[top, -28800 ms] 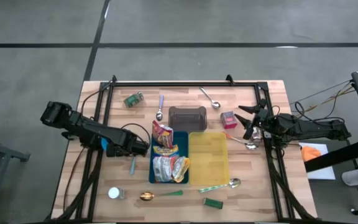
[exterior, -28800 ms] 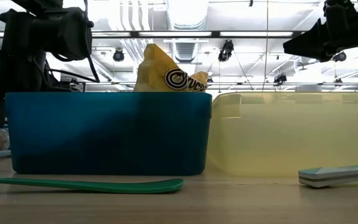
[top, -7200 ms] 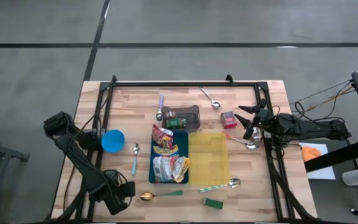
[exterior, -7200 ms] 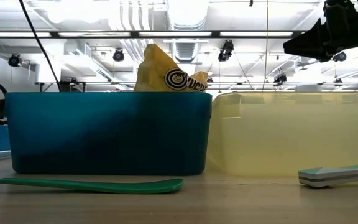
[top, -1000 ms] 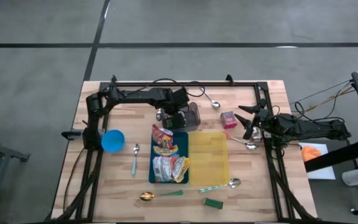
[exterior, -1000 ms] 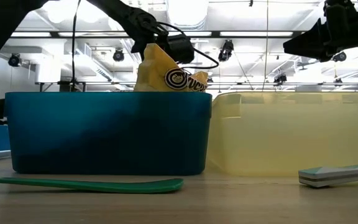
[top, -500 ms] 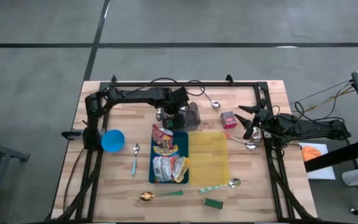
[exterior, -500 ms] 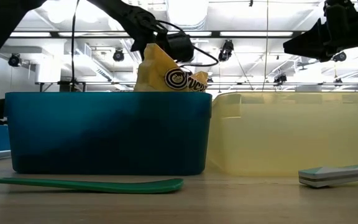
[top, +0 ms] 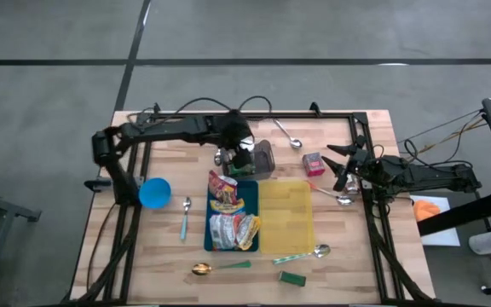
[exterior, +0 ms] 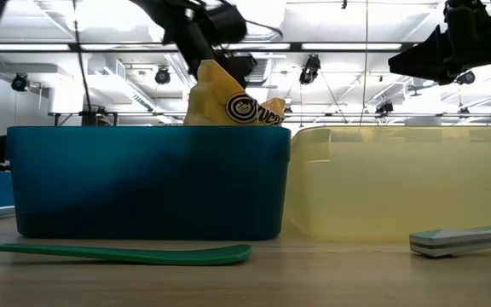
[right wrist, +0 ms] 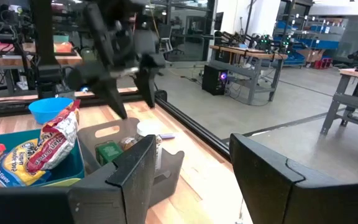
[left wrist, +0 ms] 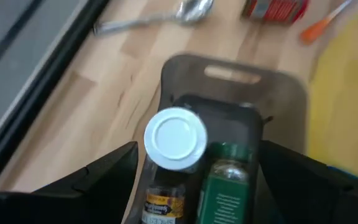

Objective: Pick & Place Food Item
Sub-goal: Put the red spice can into the black bin

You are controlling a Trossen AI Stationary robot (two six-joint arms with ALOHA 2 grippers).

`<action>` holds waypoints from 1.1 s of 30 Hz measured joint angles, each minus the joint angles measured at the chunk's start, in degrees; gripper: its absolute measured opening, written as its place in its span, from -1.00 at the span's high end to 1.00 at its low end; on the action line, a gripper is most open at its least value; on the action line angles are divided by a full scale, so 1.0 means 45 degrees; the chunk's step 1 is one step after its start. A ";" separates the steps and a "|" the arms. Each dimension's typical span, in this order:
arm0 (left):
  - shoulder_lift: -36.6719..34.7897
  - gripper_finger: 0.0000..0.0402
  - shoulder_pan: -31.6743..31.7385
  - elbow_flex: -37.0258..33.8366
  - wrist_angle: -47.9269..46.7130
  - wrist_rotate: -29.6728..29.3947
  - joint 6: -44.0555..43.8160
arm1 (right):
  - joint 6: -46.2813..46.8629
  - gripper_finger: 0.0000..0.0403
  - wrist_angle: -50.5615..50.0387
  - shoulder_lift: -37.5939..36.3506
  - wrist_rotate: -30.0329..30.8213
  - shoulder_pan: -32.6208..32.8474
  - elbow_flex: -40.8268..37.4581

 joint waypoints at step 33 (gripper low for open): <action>-1.4072 -0.67 -0.0083 -1.2759 0.8961 0.0045 0.1205 | 0.0000 0.01 0.0000 0.0000 0.0001 -0.0001 0.0000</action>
